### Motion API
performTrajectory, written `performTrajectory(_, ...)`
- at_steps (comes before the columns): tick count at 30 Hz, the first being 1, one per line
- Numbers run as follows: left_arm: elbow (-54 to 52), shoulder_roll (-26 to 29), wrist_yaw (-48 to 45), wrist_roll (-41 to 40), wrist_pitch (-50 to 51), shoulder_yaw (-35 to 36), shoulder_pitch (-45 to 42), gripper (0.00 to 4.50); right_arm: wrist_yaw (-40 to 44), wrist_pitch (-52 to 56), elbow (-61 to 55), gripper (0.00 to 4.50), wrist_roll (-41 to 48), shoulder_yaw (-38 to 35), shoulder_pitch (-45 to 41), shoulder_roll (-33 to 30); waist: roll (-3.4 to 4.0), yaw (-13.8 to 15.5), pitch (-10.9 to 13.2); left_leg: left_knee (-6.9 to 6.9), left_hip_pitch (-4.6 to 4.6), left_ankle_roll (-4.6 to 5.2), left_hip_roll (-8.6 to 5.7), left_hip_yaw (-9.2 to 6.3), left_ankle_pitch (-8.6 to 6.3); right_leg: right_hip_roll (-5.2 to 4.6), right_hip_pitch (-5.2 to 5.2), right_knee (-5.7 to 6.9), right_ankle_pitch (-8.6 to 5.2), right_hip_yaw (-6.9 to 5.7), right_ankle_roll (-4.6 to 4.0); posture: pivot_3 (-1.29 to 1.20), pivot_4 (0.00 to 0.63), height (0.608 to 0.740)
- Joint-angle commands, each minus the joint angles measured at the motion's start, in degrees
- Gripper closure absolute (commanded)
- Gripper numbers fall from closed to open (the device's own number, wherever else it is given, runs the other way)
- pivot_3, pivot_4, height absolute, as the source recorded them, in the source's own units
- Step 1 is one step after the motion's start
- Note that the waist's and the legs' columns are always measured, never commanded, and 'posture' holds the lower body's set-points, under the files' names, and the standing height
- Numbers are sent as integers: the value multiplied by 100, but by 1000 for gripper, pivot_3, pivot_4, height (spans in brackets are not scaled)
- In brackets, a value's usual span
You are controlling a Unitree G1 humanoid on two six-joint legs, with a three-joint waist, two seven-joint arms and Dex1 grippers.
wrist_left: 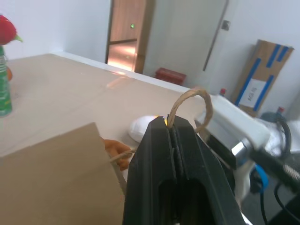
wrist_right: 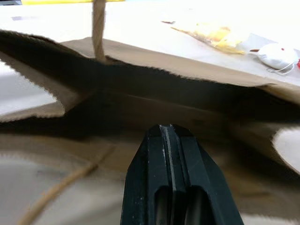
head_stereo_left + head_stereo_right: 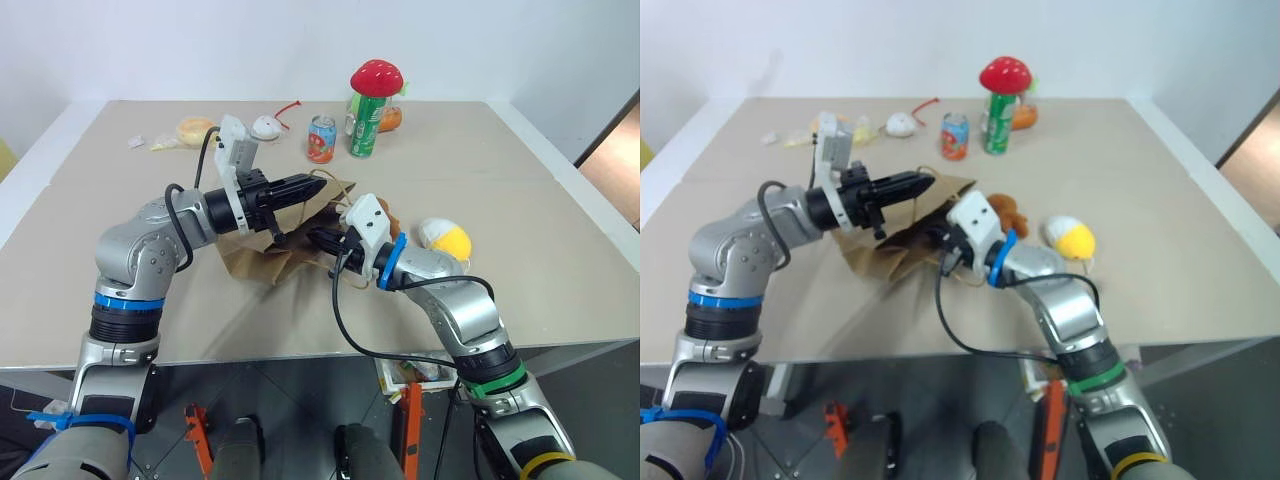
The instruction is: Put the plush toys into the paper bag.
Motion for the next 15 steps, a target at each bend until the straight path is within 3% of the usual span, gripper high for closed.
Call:
performTrajectory(1,-49,-115,284,-181,65,312,-224,4500,-269,-158,416,4425,-637,250,-185,-4,0,-4,0,1,0,-1,0,0,1,0,0,0,2,0,-2,0,150,740)
performTrajectory(10,-105,-261,444,-406,107,463,-260,4500,-526,153,877,4425,-1233,507,-230,303,0,-11,0,-3,0,-2,0,0,4,1,-3,0,5,0,-1,0,150,740)
performTrajectory(15,-309,-331,306,52,-695,276,-236,4500,-285,615,774,4425,-1249,636,-175,204,0,-12,0,-3,0,-2,0,0,4,1,-2,0,5,1,-1,0,150,740)
